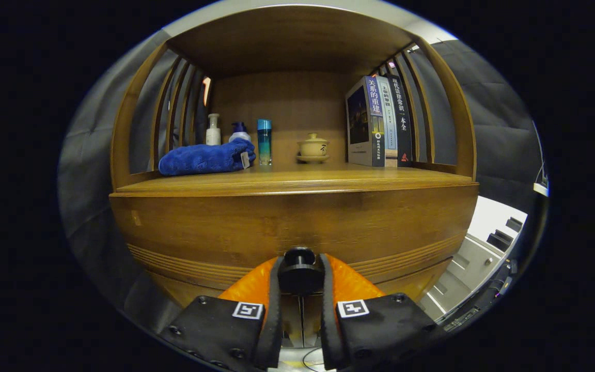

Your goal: Pull open the drawer, take out the items inside it, and place them on the countertop above the cabinet.

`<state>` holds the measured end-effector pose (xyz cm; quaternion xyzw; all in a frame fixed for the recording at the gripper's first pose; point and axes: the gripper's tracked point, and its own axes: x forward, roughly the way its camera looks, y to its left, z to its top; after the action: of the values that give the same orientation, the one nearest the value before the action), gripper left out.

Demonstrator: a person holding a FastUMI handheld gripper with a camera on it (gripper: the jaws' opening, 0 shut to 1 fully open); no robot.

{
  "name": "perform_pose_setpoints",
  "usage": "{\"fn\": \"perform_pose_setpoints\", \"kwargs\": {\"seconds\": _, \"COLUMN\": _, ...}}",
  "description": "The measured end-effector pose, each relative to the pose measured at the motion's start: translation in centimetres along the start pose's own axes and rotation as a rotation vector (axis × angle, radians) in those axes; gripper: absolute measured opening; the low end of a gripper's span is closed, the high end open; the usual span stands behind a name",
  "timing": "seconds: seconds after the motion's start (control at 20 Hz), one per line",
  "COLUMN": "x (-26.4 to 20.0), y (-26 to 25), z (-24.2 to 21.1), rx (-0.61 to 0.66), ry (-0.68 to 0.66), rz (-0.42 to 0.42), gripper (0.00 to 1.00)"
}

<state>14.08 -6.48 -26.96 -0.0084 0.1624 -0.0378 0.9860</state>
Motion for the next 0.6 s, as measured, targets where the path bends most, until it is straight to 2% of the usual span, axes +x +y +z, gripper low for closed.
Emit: {"fn": "perform_pose_setpoints", "kwargs": {"seconds": 0.6, "x": -10.3, "y": -0.3, "z": -1.9, "rx": 0.017, "ry": 0.003, "rz": 0.02, "gripper": 0.39}}
